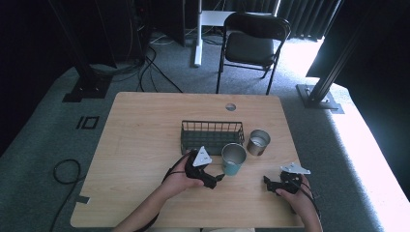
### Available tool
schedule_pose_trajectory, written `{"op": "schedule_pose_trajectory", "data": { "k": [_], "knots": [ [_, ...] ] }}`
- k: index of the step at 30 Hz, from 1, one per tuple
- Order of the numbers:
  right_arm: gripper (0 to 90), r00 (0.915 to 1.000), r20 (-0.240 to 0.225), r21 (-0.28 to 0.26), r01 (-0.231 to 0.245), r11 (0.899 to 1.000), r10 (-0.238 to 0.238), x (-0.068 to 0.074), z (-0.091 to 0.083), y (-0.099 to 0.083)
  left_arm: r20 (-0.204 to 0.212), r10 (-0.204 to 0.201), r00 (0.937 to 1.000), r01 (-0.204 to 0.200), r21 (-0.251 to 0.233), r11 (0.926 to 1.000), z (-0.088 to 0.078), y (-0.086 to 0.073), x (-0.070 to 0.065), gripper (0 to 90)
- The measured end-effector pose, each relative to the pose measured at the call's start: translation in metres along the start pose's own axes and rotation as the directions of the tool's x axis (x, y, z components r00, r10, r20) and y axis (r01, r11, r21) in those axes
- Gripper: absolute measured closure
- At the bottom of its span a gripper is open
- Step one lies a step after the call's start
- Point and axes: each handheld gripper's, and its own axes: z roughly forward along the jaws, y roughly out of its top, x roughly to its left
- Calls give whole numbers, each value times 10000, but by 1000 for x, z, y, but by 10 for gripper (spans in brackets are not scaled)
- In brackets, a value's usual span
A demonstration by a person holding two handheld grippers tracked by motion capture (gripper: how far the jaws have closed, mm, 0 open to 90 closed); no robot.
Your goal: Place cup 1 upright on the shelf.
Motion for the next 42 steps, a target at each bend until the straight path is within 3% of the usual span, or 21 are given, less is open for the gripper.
{"op": "schedule_pose_trajectory", "data": {
  "k": [15,26,42],
  "knots": [
    [115,10000,0,-9,-4,10000,4,0,0,0,107,25,9999,-22,-271,9996,23,15,-6,23],
    [115,10000,-3,-9,-1,10000,1,0,0,0,62,105,9999,-103,-331,9994,45,15,-7,23],
    [115,10000,-9,-14,-14,10000,14,0,0,0,14,162,9999,-160,-782,9968,56,31,-12,24]
  ]
}}
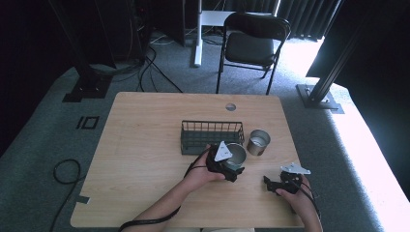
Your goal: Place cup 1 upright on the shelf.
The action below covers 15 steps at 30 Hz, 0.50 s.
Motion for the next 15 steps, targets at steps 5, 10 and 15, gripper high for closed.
{"op": "schedule_pose_trajectory", "data": {
  "k": [5,10,15],
  "knots": [
    [115,10000,-1,-1,0,10000,0,0,0,0,-63,-85,9999,84,-113,9999,4,2,-1,54],
    [115,10000,-2,-2,-4,10000,4,0,0,0,-258,-332,9991,327,-202,9993,6,4,-1,131],
    [115,10000,1,2,1,10000,-1,0,0,0,-72,-306,9995,304,-254,9992,7,6,-3,137]
  ]
}}
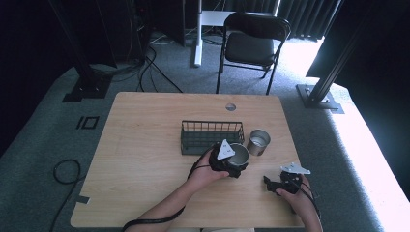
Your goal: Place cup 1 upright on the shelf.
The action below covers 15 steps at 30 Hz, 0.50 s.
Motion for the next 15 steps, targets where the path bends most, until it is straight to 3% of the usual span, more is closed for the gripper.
{"op": "schedule_pose_trajectory", "data": {
  "k": [9,15],
  "knots": [
    [115,10000,11,-8,26,10000,-26,0,0,0,312,212,9993,-207,-178,9996,-9,15,-4,137],
    [115,10000,7,2,15,10000,-15,0,0,0,339,138,9993,-127,-334,9994,-18,22,-5,137]
  ]
}}
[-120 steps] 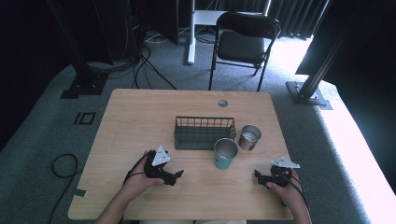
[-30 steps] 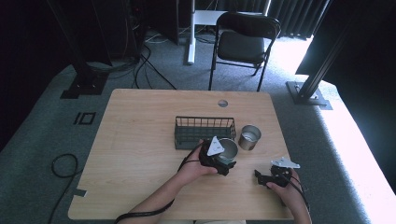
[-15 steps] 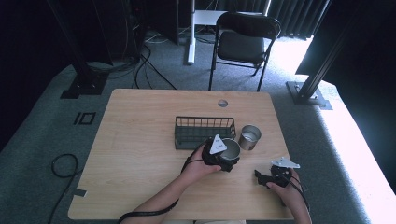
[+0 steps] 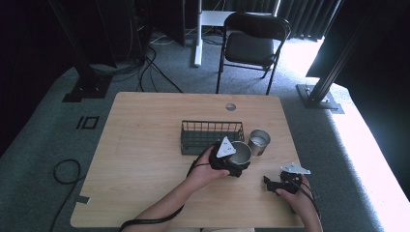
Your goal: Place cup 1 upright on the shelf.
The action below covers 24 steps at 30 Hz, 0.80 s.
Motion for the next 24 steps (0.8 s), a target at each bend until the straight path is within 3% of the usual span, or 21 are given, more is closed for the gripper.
{"op": "schedule_pose_trajectory", "data": {
  "k": [12,24],
  "knots": [
    [115,10000,2,1,4,10000,-4,0,0,0,187,10,9998,-4,-294,9996,-17,18,0,137],
    [115,10000,6,2,1,10000,-1,0,0,0,151,52,9999,-39,-864,9963,-35,49,7,137]
  ]
}}
